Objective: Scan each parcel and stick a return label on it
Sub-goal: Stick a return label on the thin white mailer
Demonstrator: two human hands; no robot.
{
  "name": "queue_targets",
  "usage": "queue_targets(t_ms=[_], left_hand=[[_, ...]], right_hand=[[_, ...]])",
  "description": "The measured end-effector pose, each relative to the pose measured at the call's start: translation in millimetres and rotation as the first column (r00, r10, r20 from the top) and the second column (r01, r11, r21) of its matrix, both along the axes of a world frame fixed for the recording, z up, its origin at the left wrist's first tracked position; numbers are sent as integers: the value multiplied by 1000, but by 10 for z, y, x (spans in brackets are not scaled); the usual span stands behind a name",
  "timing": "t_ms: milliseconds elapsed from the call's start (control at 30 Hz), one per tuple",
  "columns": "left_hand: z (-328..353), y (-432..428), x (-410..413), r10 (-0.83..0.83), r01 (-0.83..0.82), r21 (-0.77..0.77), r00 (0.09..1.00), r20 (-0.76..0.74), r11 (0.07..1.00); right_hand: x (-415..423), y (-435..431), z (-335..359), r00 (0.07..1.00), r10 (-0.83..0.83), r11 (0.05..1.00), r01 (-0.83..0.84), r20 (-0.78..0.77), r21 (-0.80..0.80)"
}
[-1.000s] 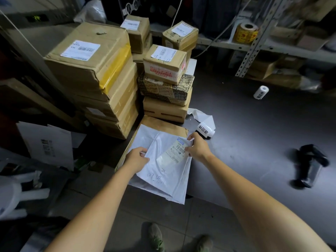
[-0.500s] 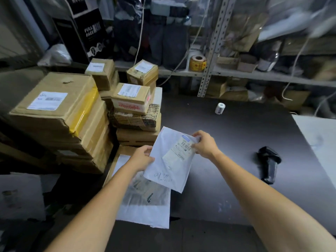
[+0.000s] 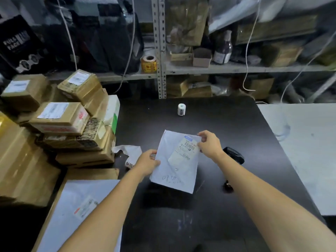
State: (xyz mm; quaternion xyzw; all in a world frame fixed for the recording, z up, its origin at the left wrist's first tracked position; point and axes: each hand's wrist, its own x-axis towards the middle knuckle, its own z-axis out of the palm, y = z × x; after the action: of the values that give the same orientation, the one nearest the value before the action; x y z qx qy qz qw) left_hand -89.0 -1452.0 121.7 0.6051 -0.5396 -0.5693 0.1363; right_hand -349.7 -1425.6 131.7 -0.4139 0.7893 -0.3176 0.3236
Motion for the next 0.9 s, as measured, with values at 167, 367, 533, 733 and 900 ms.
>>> queue_targets(t_ms=[167,367,533,733,900], left_hand=[[-238,-106,-390,24,-24,17,999,38,1000],[-553,-232,-551,19,-26,118,998,66,993],[-719,-373,-566,39,-50,146,996,74,988],[-751,-470,-558,-48,27,156,990,133,987],[-685,-540,-542,-121,101,117,975,187,988]], right_hand=[[-366,-228,-306,998,56,996,-55,-28,64],[-464,-536,-658,981,150,978,-129,-121,163],[-410,-734,-801,984,126,978,-103,-123,183],[-369,-695,-717,985,132,956,-96,-114,276],[-457,-378,-451,947,107,969,-32,-301,244]])
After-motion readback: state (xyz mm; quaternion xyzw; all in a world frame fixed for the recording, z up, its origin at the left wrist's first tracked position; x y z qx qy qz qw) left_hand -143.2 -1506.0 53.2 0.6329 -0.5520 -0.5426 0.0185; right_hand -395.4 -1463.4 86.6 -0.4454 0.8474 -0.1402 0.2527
